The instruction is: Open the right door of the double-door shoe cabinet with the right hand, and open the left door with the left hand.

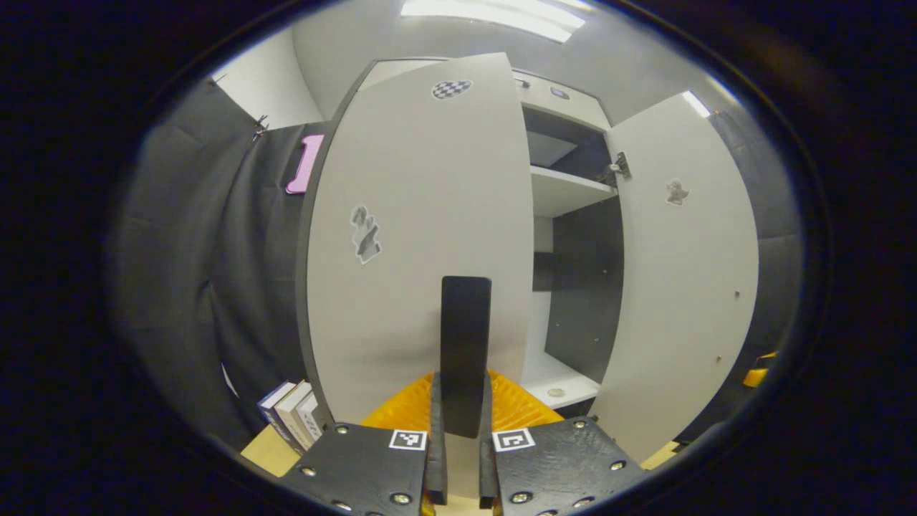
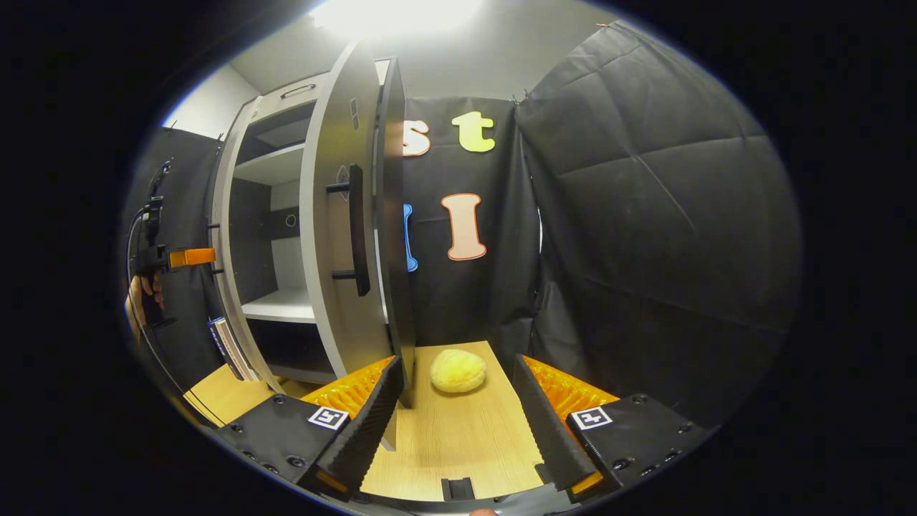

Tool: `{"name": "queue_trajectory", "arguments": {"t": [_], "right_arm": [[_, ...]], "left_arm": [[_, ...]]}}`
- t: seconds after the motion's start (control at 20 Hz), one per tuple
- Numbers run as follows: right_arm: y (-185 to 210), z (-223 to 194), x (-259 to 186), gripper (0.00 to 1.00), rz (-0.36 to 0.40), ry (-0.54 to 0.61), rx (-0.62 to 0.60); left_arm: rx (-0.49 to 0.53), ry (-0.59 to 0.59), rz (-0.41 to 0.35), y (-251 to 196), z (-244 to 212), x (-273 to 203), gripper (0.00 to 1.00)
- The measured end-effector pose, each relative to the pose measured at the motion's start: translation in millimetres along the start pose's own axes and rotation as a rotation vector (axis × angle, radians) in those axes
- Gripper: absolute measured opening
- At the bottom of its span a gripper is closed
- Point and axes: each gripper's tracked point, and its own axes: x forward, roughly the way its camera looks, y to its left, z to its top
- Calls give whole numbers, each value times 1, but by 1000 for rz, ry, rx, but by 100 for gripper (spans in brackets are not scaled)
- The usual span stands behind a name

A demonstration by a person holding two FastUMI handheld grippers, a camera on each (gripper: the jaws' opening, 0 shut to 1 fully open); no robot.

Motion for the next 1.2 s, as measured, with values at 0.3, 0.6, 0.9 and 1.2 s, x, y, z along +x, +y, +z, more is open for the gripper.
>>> {"name": "queue_trajectory", "arguments": {"t": [0.3, 0.6, 0.9, 1.2], "right_arm": [[-1, 2, -1, 97, -13, -9, -9], [5, 3, 0, 97, -11, -16, -2], [15, 2, 0, 97, 6, -10, -8], [18, -7, -6, 96, 20, 30, -48]], "left_arm": [[-15, -14, 3, 17, -1, -21, 17], [-35, 5, -68, 26, 3, -48, 15], [156, -75, 342, 157, 29, -77, 2], [-136, -53, 214, 164, 13, -85, 3]]}}
